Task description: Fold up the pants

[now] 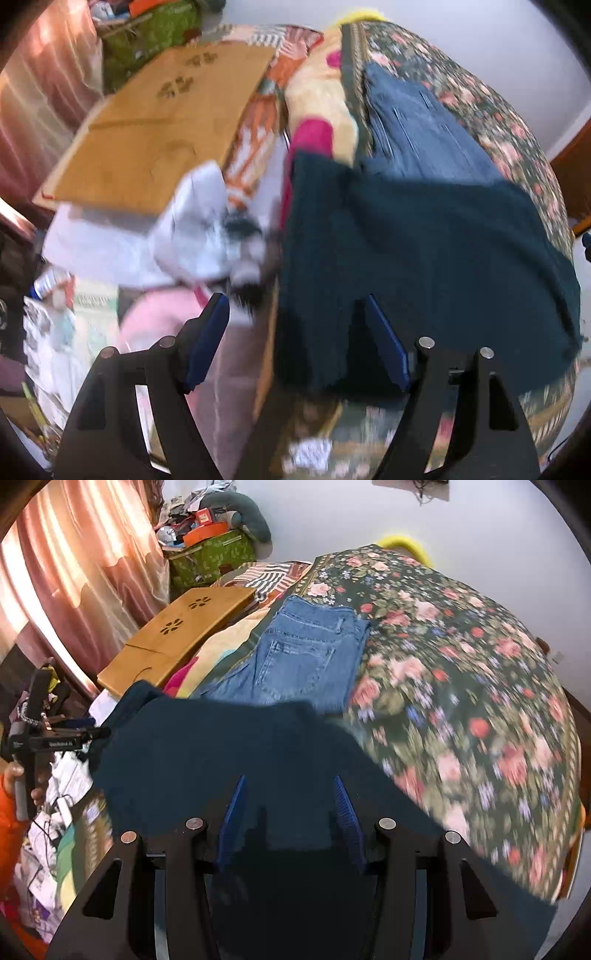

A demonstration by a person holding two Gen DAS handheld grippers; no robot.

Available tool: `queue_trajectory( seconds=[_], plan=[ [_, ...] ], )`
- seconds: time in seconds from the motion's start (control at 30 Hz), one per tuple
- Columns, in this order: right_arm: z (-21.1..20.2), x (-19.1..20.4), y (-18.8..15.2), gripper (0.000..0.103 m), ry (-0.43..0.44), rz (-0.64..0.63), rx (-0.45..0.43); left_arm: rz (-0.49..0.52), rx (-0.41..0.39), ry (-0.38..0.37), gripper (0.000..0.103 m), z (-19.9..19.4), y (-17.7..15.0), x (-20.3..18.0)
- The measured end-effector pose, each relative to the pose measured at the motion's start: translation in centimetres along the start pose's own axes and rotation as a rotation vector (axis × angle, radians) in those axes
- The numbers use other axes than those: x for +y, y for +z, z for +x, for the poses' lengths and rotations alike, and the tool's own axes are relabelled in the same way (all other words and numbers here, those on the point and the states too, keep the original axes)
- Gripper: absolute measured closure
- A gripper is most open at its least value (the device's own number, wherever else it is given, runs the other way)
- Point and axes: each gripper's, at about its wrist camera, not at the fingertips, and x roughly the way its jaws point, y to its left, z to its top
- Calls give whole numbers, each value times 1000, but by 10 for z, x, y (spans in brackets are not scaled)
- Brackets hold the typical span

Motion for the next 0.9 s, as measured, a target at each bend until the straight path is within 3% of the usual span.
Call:
queue_trajectory(
  seconds=[0.03,0.07,0.2,0.33,0.47,0.6,0.73,0.83,0.9],
  plan=[
    [-5,4,-11,58,-7,-1,7,1,-10,5,48,-1,-10,0],
    [-5,6,-15,58,-15,1,13,-6,-15,4,68,0,-18,-1],
    [-10,15,-39,58,1,47,23,36,-67,78,68,-8,-31,-6],
    [-18,33,-56,58,29,33,11,85,-56,81,66,-22,-27,-13],
    [-16,59,-64,58,22,-42,14,176,-164,73,66,-64,-31,-36],
    [0,82,-63,58,25,-125,30,265,-187,20,65,-78,-41,-66],
    [23,96,-60,58,15,-192,56,286,-201,43,65,-79,-45,-84],
    [39,105,-61,58,6,-240,81,257,-184,-32,63,-75,-46,-84],
    [45,108,-60,58,4,-258,65,269,-154,-70,54,-68,-48,-91]
  ],
)
